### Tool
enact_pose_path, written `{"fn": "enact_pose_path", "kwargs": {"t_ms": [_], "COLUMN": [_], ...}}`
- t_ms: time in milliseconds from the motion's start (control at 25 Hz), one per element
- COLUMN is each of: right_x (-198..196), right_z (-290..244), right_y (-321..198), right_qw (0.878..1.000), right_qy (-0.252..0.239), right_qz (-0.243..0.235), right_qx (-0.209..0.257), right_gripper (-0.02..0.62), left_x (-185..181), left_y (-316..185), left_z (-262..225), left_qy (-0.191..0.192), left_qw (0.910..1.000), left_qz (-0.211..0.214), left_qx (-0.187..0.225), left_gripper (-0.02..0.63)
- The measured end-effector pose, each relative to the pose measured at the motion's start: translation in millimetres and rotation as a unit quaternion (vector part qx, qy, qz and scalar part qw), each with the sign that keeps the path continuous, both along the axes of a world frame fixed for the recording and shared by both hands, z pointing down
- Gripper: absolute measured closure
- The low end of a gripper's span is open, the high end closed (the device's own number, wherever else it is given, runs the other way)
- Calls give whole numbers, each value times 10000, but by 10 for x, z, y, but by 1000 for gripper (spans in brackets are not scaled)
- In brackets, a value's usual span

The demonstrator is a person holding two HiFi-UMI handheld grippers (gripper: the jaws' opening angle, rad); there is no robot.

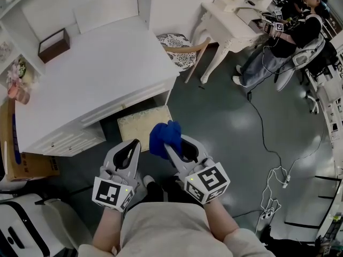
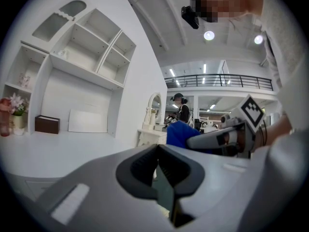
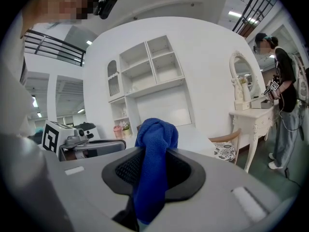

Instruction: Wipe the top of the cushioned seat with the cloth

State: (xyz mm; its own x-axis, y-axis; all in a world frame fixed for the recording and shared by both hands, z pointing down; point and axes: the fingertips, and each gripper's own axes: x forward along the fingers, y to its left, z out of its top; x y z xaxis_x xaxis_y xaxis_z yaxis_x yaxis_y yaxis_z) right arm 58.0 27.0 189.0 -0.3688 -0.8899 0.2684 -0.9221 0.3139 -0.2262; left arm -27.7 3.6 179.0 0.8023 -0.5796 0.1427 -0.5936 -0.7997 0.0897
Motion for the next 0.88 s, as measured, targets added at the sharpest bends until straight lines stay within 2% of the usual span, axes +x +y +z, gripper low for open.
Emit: {"fn": "enact_pose_path", "kwargs": {"t_ms": [880], "right_x": [-61], "right_z": [-96], "right_y": [77], "right_qw": [9998], "right_qy": [155], "right_qz": [76], "right_qx": [93], "right_gripper": [485], "left_x": [-103], "left_y": [58], "left_z": [-67], "left_qy": [85], "left_qw": [9999], "left_qz": [-11], "left_qx": [60], "left_gripper": [606]}}
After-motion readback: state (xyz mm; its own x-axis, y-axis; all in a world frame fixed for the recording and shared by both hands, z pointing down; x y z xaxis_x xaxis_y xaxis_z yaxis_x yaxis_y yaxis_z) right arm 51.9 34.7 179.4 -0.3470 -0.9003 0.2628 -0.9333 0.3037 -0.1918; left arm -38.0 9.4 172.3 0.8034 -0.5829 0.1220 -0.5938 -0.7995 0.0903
